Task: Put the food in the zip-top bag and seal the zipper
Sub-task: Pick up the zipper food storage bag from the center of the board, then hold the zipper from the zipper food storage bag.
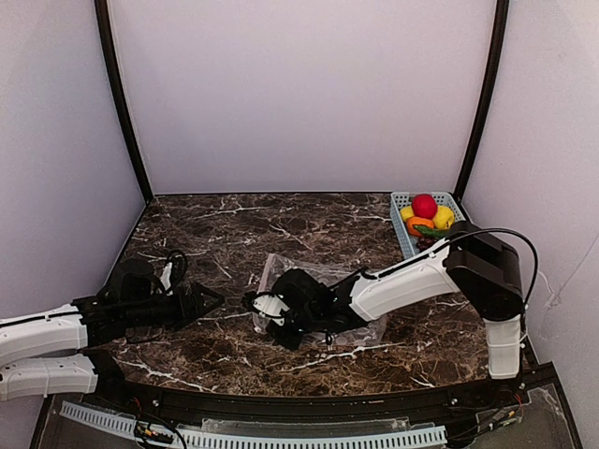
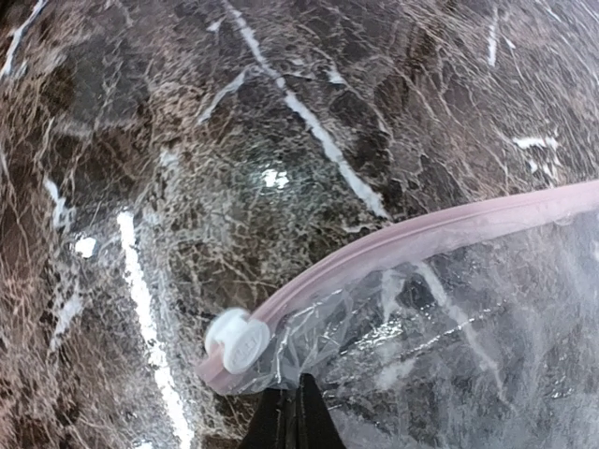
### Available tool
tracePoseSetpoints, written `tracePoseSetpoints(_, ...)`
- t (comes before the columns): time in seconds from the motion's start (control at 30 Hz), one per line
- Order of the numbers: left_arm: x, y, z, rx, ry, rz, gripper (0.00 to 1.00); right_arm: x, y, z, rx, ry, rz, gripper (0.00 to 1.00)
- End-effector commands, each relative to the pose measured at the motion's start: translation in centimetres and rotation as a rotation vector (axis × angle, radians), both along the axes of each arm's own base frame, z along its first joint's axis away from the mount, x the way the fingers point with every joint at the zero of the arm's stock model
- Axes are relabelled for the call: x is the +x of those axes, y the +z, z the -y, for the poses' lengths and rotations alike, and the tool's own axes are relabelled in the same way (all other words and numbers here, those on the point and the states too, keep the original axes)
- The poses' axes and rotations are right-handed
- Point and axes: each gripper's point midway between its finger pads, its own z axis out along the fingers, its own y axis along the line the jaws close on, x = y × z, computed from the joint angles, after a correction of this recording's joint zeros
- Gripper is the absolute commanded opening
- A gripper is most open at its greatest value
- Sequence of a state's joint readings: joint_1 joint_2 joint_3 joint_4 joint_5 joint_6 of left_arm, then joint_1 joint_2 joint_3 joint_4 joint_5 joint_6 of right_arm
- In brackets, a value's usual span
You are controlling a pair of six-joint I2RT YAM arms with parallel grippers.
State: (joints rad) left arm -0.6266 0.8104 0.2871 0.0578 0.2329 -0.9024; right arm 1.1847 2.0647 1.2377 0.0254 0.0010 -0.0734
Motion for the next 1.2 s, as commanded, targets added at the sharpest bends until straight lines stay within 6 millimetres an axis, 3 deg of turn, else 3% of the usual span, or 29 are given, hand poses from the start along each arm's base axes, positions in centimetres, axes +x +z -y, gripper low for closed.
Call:
tracePoseSetpoints(0.0,0.0,0.6,-0.3,0.049,-0.027,0.052,0.99,0.1,1.1,0.4,0.027,-0.045,-0.009,0.00)
tracePoseSetpoints(0.1,0.4,3.0,0.0,0.115,-0.098,0.144,0.99,0.5,4.4,0.7,0.103,-0.079,-0.038,0.00)
tracePoseSetpoints(0.33,1.0,9.7,2.1,0.296,-0.380,0.405,0.98,1.5,13.2,3.6,0.346,-0.084,-0.245,0.00)
tracePoseSetpoints(0.6,-0.7,17.4,8.9,0.261,-0.806,0.721,0.97,-1.3,20.1,7.0,0.451,0.083,-0.524,0.00)
tracePoseSetpoints(0.73,-1.9,19.1,12.3,0.200,-0.944,0.782,0.98,-3.9,22.6,8.3,0.452,0.181,-0.630,0.00)
tracePoseSetpoints(0.9,-4.8,19.0,15.5,0.139,-1.124,0.789,0.98,-5.7,25.7,9.5,0.470,0.238,-0.659,0.00)
tracePoseSetpoints(1.03,-5.8,19.2,16.5,0.110,-1.179,0.772,0.93,-6.1,26.8,10.0,0.461,0.237,-0.667,0.00)
tracePoseSetpoints(1.17,-6.8,20.3,16.8,0.028,-1.203,0.770,0.79,-5.9,26.6,10.1,0.442,0.224,-0.660,0.00)
